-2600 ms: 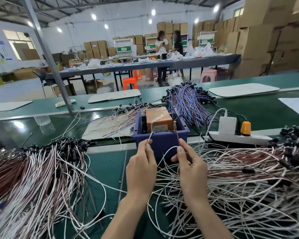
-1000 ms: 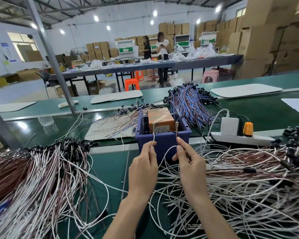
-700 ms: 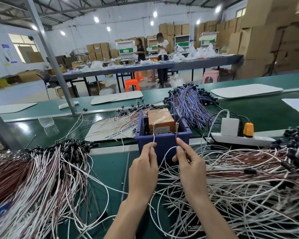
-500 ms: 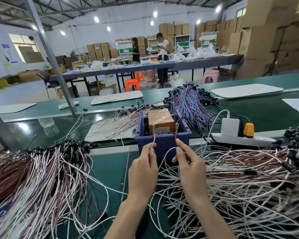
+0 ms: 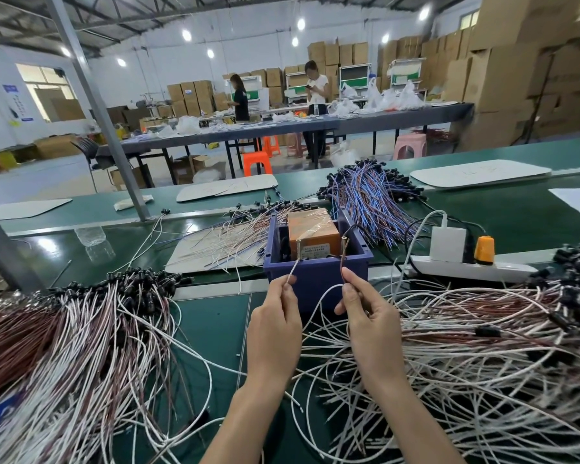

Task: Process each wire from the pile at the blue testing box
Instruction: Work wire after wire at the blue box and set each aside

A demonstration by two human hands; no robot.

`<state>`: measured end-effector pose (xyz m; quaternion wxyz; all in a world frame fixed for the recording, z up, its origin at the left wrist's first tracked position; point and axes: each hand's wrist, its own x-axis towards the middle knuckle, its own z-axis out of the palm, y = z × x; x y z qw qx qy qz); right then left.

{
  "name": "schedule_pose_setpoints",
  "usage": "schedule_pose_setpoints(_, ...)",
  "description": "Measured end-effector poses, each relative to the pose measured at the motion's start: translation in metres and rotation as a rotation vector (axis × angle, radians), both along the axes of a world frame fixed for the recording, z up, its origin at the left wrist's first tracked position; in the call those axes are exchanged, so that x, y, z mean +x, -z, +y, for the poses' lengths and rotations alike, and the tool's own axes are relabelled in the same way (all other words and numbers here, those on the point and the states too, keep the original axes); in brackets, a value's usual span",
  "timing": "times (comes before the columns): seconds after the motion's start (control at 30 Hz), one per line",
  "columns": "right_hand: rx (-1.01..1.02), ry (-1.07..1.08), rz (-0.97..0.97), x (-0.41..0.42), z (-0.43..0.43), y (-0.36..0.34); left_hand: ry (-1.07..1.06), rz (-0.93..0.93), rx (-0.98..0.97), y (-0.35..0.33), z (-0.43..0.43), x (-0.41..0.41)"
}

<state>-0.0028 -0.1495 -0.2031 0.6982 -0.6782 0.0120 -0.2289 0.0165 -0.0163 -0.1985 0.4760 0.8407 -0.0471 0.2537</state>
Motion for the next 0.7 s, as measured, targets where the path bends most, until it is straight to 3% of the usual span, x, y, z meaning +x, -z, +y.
schedule_pose_setpoints(0.7,-0.008,0.002,0.011,-0.001,0.0,-0.0004,0.005,-0.007,0.01,0.0016,0.0005,0.0023)
